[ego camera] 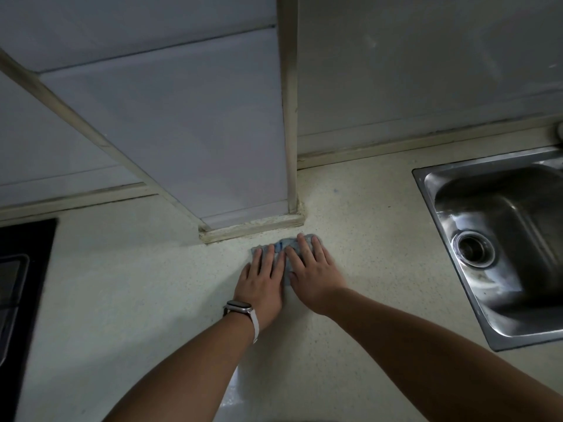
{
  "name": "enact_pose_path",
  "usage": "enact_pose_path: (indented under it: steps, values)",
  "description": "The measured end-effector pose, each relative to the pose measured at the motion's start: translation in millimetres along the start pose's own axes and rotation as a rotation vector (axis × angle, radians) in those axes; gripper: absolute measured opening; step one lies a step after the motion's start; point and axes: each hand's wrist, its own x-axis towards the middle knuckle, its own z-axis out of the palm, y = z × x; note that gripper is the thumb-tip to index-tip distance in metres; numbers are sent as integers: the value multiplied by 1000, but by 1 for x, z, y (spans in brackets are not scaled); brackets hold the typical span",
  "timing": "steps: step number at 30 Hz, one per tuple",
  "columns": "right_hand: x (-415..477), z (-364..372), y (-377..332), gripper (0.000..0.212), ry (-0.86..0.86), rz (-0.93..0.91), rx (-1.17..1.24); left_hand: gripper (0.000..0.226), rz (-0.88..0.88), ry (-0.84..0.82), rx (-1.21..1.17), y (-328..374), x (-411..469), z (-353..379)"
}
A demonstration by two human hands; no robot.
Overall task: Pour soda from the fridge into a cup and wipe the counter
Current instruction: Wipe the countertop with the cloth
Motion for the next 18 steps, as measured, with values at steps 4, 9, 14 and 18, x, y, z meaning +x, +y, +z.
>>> enact_pose_path:
  steps: [4, 9, 14, 18]
  values:
    - [2, -2, 2, 62, -4, -7, -1, 65, 2, -4, 10, -1, 1, -1]
    - [4, 0, 4, 63, 8, -10, -9, 63, 10, 4, 3, -1, 4, -3]
    - [5, -1, 6, 61, 16, -19, -2, 69, 15, 19, 1, -3, 5, -1]
    - [3, -3, 10, 59, 95, -21, 29, 62, 24, 13, -15, -1, 8, -7]
